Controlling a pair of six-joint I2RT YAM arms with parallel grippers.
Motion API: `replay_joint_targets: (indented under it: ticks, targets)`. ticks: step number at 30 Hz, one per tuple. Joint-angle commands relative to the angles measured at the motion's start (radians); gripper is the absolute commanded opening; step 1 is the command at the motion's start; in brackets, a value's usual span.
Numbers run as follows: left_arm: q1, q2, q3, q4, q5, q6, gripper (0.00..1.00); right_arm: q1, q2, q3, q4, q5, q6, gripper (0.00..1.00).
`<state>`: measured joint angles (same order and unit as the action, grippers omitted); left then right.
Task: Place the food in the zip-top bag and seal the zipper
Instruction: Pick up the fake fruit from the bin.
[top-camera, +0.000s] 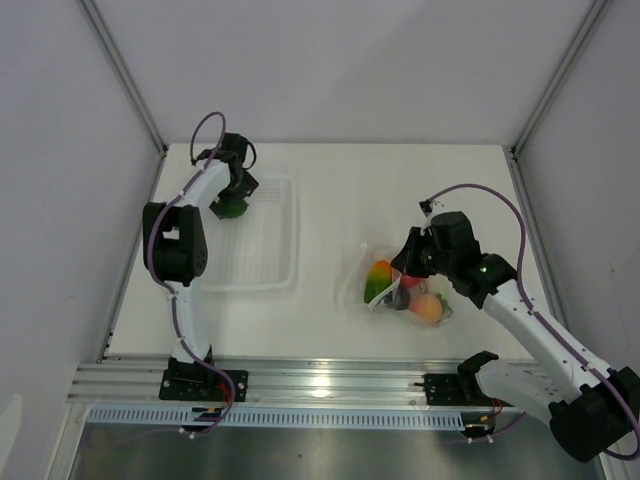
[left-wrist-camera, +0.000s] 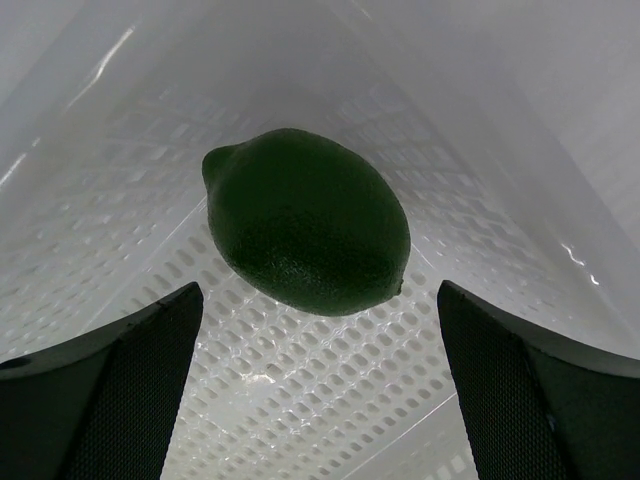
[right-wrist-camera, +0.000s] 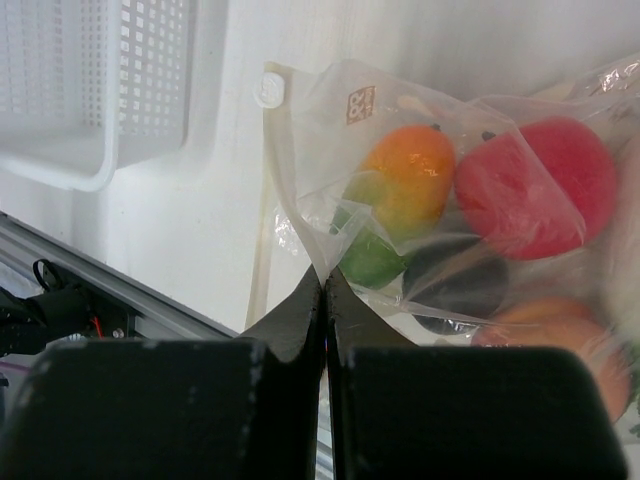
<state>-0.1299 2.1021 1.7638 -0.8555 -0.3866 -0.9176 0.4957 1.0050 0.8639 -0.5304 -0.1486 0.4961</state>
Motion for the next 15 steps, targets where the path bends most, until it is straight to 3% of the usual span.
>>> replay_joint_targets:
  ticks: [1, 15]
  targets:
    - [0.026, 0.012, 0.054, -0.007, 0.017, -0.064, 1.0, -0.008, 0.004, -0.012, 0.035, -0.009, -0.021, 0.0]
    - [0.067, 0.151, 0.244, -0.22, 0.051, -0.135, 0.99, -0.013, 0.017, -0.029, 0.055, -0.017, -0.018, 0.0]
